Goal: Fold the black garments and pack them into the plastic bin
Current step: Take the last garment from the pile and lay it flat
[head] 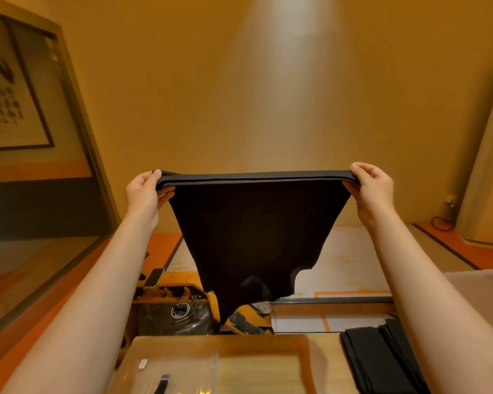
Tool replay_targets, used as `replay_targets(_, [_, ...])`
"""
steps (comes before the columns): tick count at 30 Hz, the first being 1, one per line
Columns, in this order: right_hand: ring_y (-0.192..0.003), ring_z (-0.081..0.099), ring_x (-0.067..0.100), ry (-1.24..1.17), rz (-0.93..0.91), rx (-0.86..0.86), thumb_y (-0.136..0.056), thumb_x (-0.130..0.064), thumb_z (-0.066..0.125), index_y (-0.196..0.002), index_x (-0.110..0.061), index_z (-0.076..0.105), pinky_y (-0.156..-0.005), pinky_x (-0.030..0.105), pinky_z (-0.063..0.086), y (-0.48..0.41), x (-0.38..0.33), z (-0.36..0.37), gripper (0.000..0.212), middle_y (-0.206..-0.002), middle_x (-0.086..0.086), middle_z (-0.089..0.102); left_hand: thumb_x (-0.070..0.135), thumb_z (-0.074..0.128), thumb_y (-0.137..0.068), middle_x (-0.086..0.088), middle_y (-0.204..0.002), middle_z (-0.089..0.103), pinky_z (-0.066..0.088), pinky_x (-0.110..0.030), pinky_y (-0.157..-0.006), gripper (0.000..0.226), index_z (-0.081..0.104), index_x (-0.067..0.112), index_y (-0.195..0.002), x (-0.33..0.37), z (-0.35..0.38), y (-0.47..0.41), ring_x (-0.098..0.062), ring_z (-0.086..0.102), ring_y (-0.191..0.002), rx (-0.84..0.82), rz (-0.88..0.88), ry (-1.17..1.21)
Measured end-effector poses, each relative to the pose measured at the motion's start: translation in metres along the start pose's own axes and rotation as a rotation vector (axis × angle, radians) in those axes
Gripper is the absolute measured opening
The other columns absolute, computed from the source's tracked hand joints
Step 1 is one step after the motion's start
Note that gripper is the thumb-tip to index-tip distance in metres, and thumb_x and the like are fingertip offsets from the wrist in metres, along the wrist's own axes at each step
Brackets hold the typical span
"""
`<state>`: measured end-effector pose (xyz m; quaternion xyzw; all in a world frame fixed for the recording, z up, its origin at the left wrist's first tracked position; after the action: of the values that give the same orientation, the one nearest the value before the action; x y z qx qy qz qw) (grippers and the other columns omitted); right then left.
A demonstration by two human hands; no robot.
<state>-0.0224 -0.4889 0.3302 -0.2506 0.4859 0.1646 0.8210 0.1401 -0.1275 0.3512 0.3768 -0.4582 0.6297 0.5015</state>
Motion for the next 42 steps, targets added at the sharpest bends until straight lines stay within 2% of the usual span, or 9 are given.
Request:
replay_targets(6, [-0.087, 0.06, 0.011, 0.071, 0.051, -0.027, -0.092, -0.012, 0.061, -0.086, -0.017, 0.063, -0.065, 0.016, 0.052, 0.083, 0.027, -0.054, 0.008, -0.092, 0.003, 0.06, 0.02, 0.051, -0.099, -0.001, -0.09, 0.061, 0.052, -0.026, -0.074, 0.011, 0.059, 0.019, -0.091, -0.047, -0.067, 0.08, -0.013, 0.061, -0.082, 0.01, -0.005, -0.117])
replay_targets(11, [-0.091, 0.063, 0.016, 0.262, 0.203, -0.044, -0.092, -0.015, 0.06, -0.089, -0.019, 0.065, -0.075, 0.024, 0.051, 0.164, 0.077, -0.114, 0.007, -0.097, 0.006, 0.066, 0.024, 0.057, -0.095, -0.002, -0.096, 0.061, 0.051, -0.04, -0.086, 0.013, 0.058, 0.013, -0.104, -0.123, -0.141, 0.154, -0.019, 0.059, -0.092, 0.07, -0.106, -0.34])
replay_targets(15, [-0.096, 0.061, 0.018, 0.435, 0.291, -0.04, -0.092, -0.017, 0.061, -0.089, -0.021, 0.066, -0.082, 0.031, 0.048, 0.224, 0.119, -0.156, 0.007, -0.098, 0.003, 0.065, 0.022, 0.061, -0.092, -0.005, -0.097, 0.062, 0.053, -0.046, -0.087, 0.007, 0.06, 0.015, -0.095, -0.173, -0.188, 0.204, -0.023, 0.061, -0.095, 0.072, -0.221, -0.46])
replay_targets(19, [-0.101, 0.058, 0.019, 0.518, 0.364, -0.029, -0.092, -0.015, 0.06, -0.094, -0.017, 0.067, -0.074, 0.024, 0.045, 0.278, 0.146, -0.198, 0.007, -0.099, 0.003, 0.065, 0.019, 0.061, -0.093, -0.005, -0.097, 0.062, 0.046, -0.029, -0.072, 0.007, 0.061, 0.013, -0.094, -0.2, -0.226, 0.253, -0.024, 0.058, -0.099, 0.096, -0.306, -0.535])
replay_targets(21, [-0.099, 0.06, 0.023, 0.511, 0.419, -0.004, -0.092, -0.013, 0.061, -0.09, -0.014, 0.067, -0.077, 0.028, 0.048, 0.299, 0.151, -0.215, 0.006, -0.099, 0.009, 0.065, 0.02, 0.06, -0.093, -0.004, -0.102, 0.061, 0.044, -0.032, -0.08, 0.012, 0.061, 0.011, -0.101, -0.206, -0.24, 0.275, -0.024, 0.056, -0.103, 0.119, -0.33, -0.564])
replay_targets(27, [-0.093, 0.059, 0.015, 0.506, 0.506, 0.0, -0.091, -0.016, 0.06, -0.093, -0.014, 0.066, -0.079, 0.028, 0.045, 0.338, 0.142, -0.248, 0.006, -0.099, 0.007, 0.065, 0.014, 0.058, -0.095, -0.003, -0.104, 0.062, 0.044, -0.04, -0.096, 0.006, 0.062, 0.013, -0.098, -0.212, -0.26, 0.318, -0.025, 0.056, -0.108, 0.127, -0.389, -0.477])
replay_targets(34, [-0.099, 0.062, 0.028, 0.515, 0.636, -0.153, -0.09, -0.016, 0.059, -0.097, -0.001, 0.066, -0.075, 0.028, 0.047, 0.348, 0.129, -0.274, 0.018, -0.098, 0.017, 0.067, 0.008, 0.053, -0.095, -0.003, -0.101, 0.062, 0.043, -0.05, -0.103, 0.014, 0.064, 0.016, -0.094, -0.206, -0.263, 0.328, -0.029, 0.055, -0.112, 0.081, -0.372, -0.419])
replay_targets(39, [-0.087, 0.066, 0.023, 0.387, 0.75, -0.186, -0.061, -0.031, 0.08, -0.096, 0.001, 0.066, -0.063, 0.021, 0.057, 0.343, 0.124, -0.281, 0.05, -0.091, 0.019, 0.067, 0.006, 0.05, -0.096, -0.009, -0.098, 0.064, 0.051, -0.042, -0.083, 0.017, 0.064, 0.015, -0.093, -0.212, -0.26, 0.324, -0.034, 0.06, -0.104, 0.065, -0.427, -0.331])
replay_targets(42, [-0.096, 0.064, 0.025, 0.27, 0.788, -0.163, -0.073, -0.023, 0.068, -0.106, 0.003, 0.064, -0.068, 0.021, 0.058, 0.337, 0.13, -0.275, 0.042, -0.098, 0.018, 0.067, 0.008, 0.049, -0.097, -0.016, -0.11, 0.063, 0.055, -0.034, -0.074, 0.017, 0.065, 0.015, -0.093, -0.221, -0.251, 0.312, -0.034, 0.06, -0.108, 0.051, -0.474, -0.289])
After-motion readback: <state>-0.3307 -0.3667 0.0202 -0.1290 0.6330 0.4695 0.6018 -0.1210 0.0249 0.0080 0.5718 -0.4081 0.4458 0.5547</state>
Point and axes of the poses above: each hand's wrist, its own y-axis away from the middle knuckle, its own z-axis out of the palm, x = y × z, the point moved 3 cm from there along -y, towards the middle knuckle
